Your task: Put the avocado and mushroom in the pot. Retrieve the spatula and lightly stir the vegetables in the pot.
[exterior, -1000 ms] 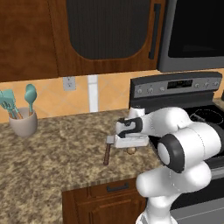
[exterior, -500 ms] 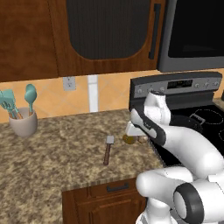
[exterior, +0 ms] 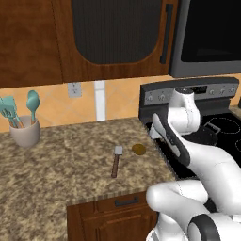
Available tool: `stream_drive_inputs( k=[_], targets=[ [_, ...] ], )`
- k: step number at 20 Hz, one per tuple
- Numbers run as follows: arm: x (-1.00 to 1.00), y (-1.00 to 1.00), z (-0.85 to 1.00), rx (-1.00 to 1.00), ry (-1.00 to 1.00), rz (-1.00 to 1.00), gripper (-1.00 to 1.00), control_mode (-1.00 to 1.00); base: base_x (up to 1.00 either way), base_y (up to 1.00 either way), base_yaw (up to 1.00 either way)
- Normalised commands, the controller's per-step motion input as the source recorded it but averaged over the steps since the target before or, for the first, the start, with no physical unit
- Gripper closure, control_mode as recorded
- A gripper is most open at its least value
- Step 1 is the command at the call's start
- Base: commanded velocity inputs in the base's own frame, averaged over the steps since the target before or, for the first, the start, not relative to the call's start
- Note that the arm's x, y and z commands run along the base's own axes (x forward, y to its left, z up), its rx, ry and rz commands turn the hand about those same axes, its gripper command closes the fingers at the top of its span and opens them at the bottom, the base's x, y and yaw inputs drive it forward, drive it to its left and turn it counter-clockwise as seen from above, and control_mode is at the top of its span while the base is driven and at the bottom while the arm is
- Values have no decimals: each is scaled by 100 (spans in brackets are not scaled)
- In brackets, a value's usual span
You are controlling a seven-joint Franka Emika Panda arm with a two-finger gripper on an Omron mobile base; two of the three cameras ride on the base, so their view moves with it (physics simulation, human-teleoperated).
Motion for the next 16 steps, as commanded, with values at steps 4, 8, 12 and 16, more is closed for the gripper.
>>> stream_drive_inputs(
  k=[4,8,12,16],
  targets=[
    [77,-100,-5,-15,13,-17,100,-100,0,0,0],
    [83,-100,-12,-4,3,-20,100,-100,0,0,0],
    [96,-100,-18,-1,7,-21,100,-100,0,0,0],
    [26,-72,-50,6,15,-10,100,-100,0,0,0]
  ],
)
